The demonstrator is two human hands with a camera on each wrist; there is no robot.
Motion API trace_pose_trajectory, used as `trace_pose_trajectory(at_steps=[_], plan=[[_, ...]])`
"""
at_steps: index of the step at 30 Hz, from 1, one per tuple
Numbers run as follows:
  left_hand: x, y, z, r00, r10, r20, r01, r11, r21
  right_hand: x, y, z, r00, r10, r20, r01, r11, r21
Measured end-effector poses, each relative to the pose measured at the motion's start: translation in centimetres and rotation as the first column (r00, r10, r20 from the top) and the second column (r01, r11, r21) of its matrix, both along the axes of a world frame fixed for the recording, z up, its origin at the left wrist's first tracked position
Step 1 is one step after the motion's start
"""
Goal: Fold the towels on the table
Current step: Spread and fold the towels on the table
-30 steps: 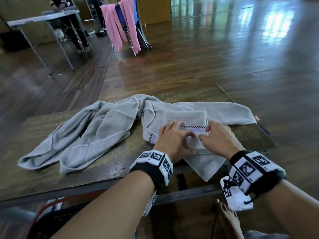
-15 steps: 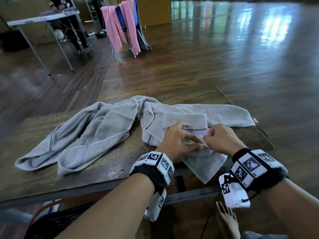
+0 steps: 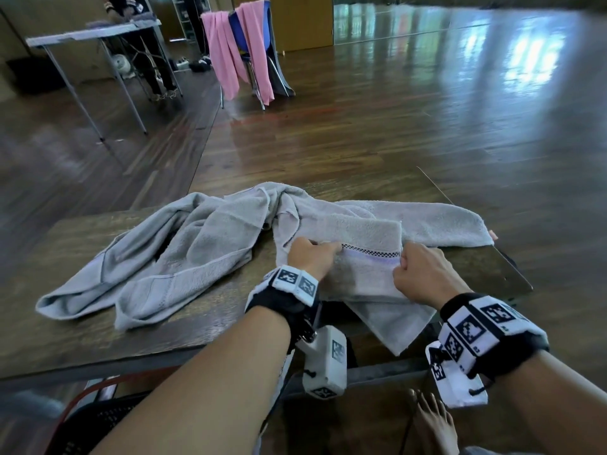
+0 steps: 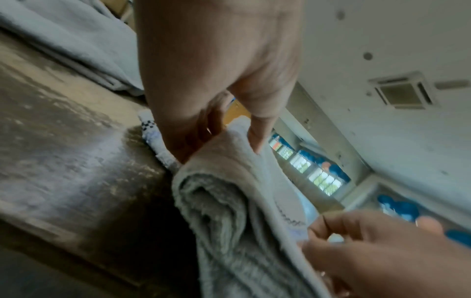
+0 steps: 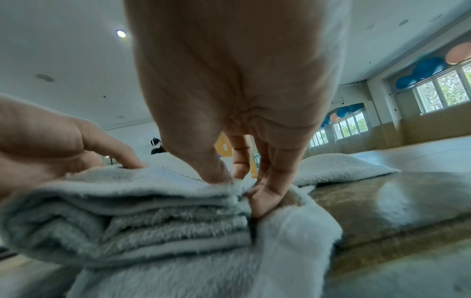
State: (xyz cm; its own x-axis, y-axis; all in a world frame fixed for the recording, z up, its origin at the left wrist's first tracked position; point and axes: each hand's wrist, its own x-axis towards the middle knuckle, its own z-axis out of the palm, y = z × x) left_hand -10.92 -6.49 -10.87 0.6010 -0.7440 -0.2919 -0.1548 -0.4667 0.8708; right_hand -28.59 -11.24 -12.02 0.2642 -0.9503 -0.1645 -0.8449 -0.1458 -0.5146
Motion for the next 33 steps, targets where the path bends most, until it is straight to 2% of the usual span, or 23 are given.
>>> trace_pose_trajectory(at_steps=[3,6,9,11,13,15,17,20,23,25,27,30,33], plan=[[1.1,0.9,1.2,0.988,0.005,-0.152,-0.015,0.998,-0.063,0.6,0.7,0.8,0.999,0.039,0.02,-0.037,0.997,-0.07],[3.8,2.8,2.4,0.976,0.066,-0.207,-0.093,0.987,-0.127,2.1,2.0,1.4,0.978,0.131,0.164,-0.098,0.976,-0.195],[8.3,6.0,2.5,0.985,0.146,-0.094,-0.155,0.984,-0.092,4.8,3.7,1.4,0.955,0.23,0.185,-0.185,0.955,-0.232],[11.6,8.2,2.1,0.982,0.18,0.049,-0.181,0.983,0.012,6.9,4.8,0.9,0.938,0.304,0.168,-0.261,0.936,-0.234],[14.0,10.0,1.1,0.964,0.147,0.22,-0.174,0.979,0.108,9.0,5.8,0.4,0.904,0.404,0.14,-0.358,0.894,-0.271],[15.2,11.0,0.0,0.911,0.099,0.401,-0.173,0.973,0.154,10.5,6.6,0.1,0.86,0.496,0.118,-0.445,0.844,-0.299],[15.0,11.3,-1.0,0.804,0.067,0.59,-0.171,0.978,0.122,11.6,7.1,-0.3,0.825,0.558,0.09,-0.512,0.805,-0.3],[13.5,10.9,-2.5,0.715,-0.078,0.695,0.032,0.996,0.078,12.6,7.2,-0.9,0.801,0.598,0.029,-0.569,0.775,-0.276],[12.0,11.2,-3.7,0.559,-0.184,0.809,0.123,0.983,0.138,13.2,6.9,-1.3,0.805,0.593,0.016,-0.57,0.781,-0.256],[11.5,11.6,-4.4,0.464,-0.265,0.845,0.206,0.96,0.188,13.5,6.5,-1.5,0.81,0.585,0.033,-0.561,0.791,-0.245],[11.1,11.9,-5.0,0.412,-0.365,0.835,0.311,0.918,0.248,13.6,6.2,-1.6,0.821,0.568,0.057,-0.544,0.809,-0.225],[10.8,12.0,-5.6,0.382,-0.491,0.783,0.379,0.856,0.352,13.4,5.7,-1.6,0.837,0.543,0.066,-0.523,0.83,-0.196],[11.1,12.1,-5.4,0.38,-0.542,0.749,0.447,0.817,0.364,13.1,5.3,-1.6,0.837,0.541,0.08,-0.525,0.836,-0.163]])
